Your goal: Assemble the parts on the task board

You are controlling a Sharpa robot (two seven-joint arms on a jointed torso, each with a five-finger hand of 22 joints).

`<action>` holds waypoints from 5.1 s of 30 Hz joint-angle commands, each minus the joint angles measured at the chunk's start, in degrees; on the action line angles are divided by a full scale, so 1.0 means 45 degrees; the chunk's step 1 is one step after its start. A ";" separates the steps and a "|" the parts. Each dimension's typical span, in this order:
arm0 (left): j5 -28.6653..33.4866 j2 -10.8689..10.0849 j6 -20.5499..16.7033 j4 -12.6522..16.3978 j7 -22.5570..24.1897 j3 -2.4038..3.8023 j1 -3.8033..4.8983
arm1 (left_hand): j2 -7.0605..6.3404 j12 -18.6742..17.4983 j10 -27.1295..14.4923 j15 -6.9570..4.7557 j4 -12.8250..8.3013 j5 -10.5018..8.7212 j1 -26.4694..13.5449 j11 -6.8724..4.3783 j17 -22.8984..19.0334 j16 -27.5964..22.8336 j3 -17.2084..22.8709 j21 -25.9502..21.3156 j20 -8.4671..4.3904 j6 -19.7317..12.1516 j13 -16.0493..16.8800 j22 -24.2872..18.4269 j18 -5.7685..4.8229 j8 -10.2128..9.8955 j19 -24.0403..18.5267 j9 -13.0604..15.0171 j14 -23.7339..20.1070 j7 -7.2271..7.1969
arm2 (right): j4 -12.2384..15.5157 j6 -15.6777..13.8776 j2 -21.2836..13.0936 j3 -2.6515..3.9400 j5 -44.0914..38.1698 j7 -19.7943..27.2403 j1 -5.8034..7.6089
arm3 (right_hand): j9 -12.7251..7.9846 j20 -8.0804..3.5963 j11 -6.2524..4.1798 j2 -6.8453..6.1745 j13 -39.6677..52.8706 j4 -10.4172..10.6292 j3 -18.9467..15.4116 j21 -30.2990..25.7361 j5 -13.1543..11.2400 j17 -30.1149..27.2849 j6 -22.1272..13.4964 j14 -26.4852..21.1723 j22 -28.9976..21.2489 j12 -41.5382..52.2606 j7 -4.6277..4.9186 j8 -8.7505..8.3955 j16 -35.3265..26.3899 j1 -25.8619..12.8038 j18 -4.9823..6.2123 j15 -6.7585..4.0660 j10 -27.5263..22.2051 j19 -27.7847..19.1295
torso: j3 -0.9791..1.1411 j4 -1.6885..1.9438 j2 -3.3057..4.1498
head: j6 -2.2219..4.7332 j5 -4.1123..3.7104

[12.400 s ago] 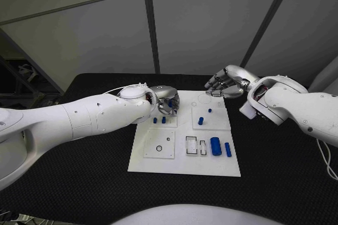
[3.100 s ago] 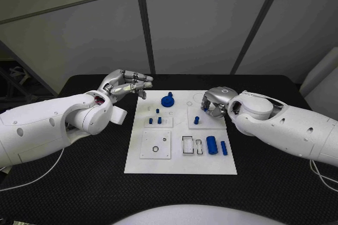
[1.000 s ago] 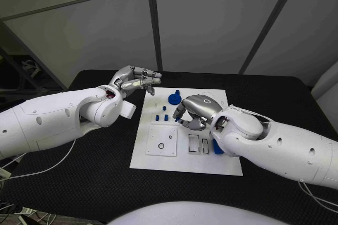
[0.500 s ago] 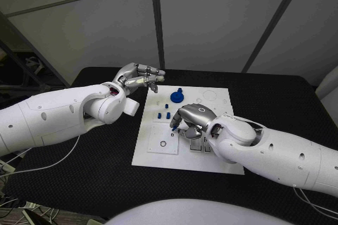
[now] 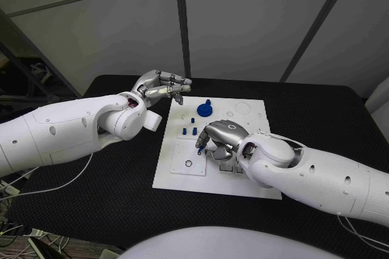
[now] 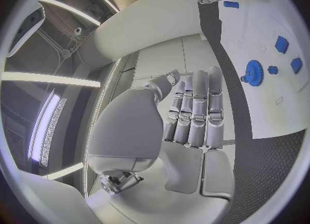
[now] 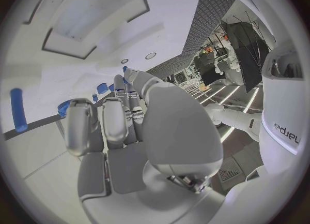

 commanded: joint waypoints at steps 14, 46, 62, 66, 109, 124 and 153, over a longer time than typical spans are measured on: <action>0.0053 0.0021 0.0113 -0.0004 0.0124 0.0015 0.0018 | 0.0100 0.0073 -0.0093 0.0004 -0.0033 -0.0006 -0.0013 -0.0030 -0.0020 -0.0019 -0.0074 -0.0058 -0.0009 -0.0061 0.0011 -0.0014 -0.0230 -0.0056 -0.0105 -0.0014 -0.0111 0.0058 | -0.0190 0.0510 0.0131 -0.0022 -0.0085 0.0011 0.0011 | 0.0014 -0.0006 -0.0021 0.0086 0.0008 -0.0098 -0.0008 0.0054 0.0080 -0.0024 0.0045 0.0428 0.1216 -0.0054 0.0068 0.0009 0.0041 -0.0051 -0.0082 -0.0063 0.0110 0.0087 | -0.0003 0.0008 0.0007 | -0.0020 0.0017; 0.0053 0.0033 0.0170 -0.0016 0.0064 0.0015 0.0021 | 0.0100 0.0073 -0.0093 0.0004 -0.0033 -0.0006 -0.0013 -0.0030 -0.0020 -0.0019 -0.0074 -0.0058 -0.0009 -0.0061 0.0011 -0.0014 -0.0230 -0.0056 -0.0105 -0.0014 -0.0111 0.0058 | -0.0513 0.1223 0.0429 -0.0248 -0.0192 -0.0280 0.0010 | -0.0040 0.0107 0.0159 -0.0034 -0.0019 -0.0007 -0.0195 -0.0062 0.0068 -0.0162 -0.0431 0.0374 0.1078 -0.0335 0.0251 -0.0311 0.0011 -0.0453 -0.0042 0.0094 -0.0456 -0.0082 | -0.0003 -0.0002 -0.0003 | -0.0079 0.0052; 0.0053 0.0018 0.0302 -0.0031 -0.0042 0.0015 0.0022 | 0.0128 0.0094 -0.0119 0.0012 -0.0023 -0.0004 -0.0017 -0.0024 -0.0043 -0.0035 -0.0103 -0.0083 0.0001 -0.0077 0.0021 -0.0028 -0.0227 -0.0056 -0.0111 -0.0010 -0.0120 0.0064 | -0.0292 0.0485 0.0237 -0.0251 -0.0340 -0.0273 0.0010 | -0.0382 0.0522 0.0630 -0.0417 -0.0507 -0.0062 -0.0188 -0.1063 0.0056 -0.0710 -0.2083 0.0113 -0.0109 -0.0160 0.0417 -0.0520 -0.0220 -0.0753 0.0304 0.0495 -0.2845 -0.1229 | 0.0011 -0.0007 -0.0005 | -0.0026 0.0039; 0.0053 0.0020 0.0342 -0.0046 -0.0053 0.0014 0.0021 | 0.0128 0.0094 -0.0119 0.0012 -0.0023 -0.0004 -0.0017 -0.0024 -0.0043 -0.0035 -0.0103 -0.0083 0.0001 -0.0077 0.0021 -0.0028 -0.0227 -0.0056 -0.0111 -0.0010 -0.0120 0.0064 | -0.0111 -0.0015 0.0089 -0.0250 -0.0402 -0.0291 0.0002 | -0.0382 0.0523 0.0629 -0.0415 -0.0508 -0.0067 -0.0186 -0.1099 0.0063 -0.0735 -0.2083 0.0104 -0.0153 -0.0149 0.0414 -0.0514 -0.0234 -0.0749 0.0317 0.0495 -0.2852 -0.1270 | 0.0009 -0.0016 -0.0014 | -0.0002 0.0020; 0.0054 0.0012 0.0462 -0.0097 0.0003 0.0007 0.0015 | 0.0141 0.0102 -0.0136 0.0016 -0.0022 -0.0003 -0.0014 -0.0020 -0.0053 -0.0043 -0.0114 -0.0094 0.0004 -0.0086 0.0025 -0.0035 -0.0225 -0.0057 -0.0113 -0.0008 -0.0126 0.0067 | 0.0332 0.1467 -0.2778 0.1019 -0.0202 -0.0768 0.0430 | -0.0332 0.0530 0.0633 -0.0502 -0.0621 -0.0043 -0.0447 -0.1475 0.0132 -0.1065 -0.1955 0.0022 -0.0569 0.0256 0.0111 -0.0431 -0.0350 -0.0887 0.0424 0.0507 -0.3189 -0.1608 | -0.0015 0.0015 0.0009 | 0.0463 -0.0374; 0.0054 -0.0021 0.0453 -0.0075 -0.0001 0.0008 0.0016 | 0.0141 0.0102 -0.0136 0.0016 -0.0022 -0.0003 -0.0014 -0.0020 -0.0053 -0.0043 -0.0114 -0.0094 0.0004 -0.0086 0.0025 -0.0035 -0.0225 -0.0057 -0.0113 -0.0008 -0.0126 0.0067 | -0.0157 0.1838 -0.2318 0.1017 -0.0247 -0.0819 0.0430 | -0.0240 0.0421 0.0410 -0.0185 -0.0564 0.0065 -0.0330 -0.1126 0.0049 -0.0922 -0.1578 0.0125 -0.0150 0.0852 0.0200 -0.0313 -0.0193 -0.0840 0.0308 0.0338 -0.2484 -0.1163 | 0.0000 0.0015 0.0002 | 0.0399 -0.0371; 0.0054 -0.0026 0.0468 -0.0089 -0.0029 0.0008 0.0016 | 0.0159 0.0118 -0.0145 0.0018 -0.0019 -0.0002 -0.0011 -0.0020 -0.0065 -0.0049 -0.0129 -0.0107 0.0007 -0.0086 0.0032 -0.0042 -0.0224 -0.0052 -0.0112 -0.0005 -0.0129 0.0067 | -0.0159 0.1299 -0.2184 0.1015 -0.0248 -0.0873 0.0426 | 0.0148 0.0039 -0.0116 0.0590 -0.0215 0.0269 -0.0350 -0.0448 -0.0376 -0.0557 -0.0159 0.0290 0.0662 0.1581 -0.0112 0.0230 0.0143 -0.0669 0.0082 -0.0096 -0.0730 -0.0401 | 0.0002 0.0006 0.0002 | 0.0342 -0.0340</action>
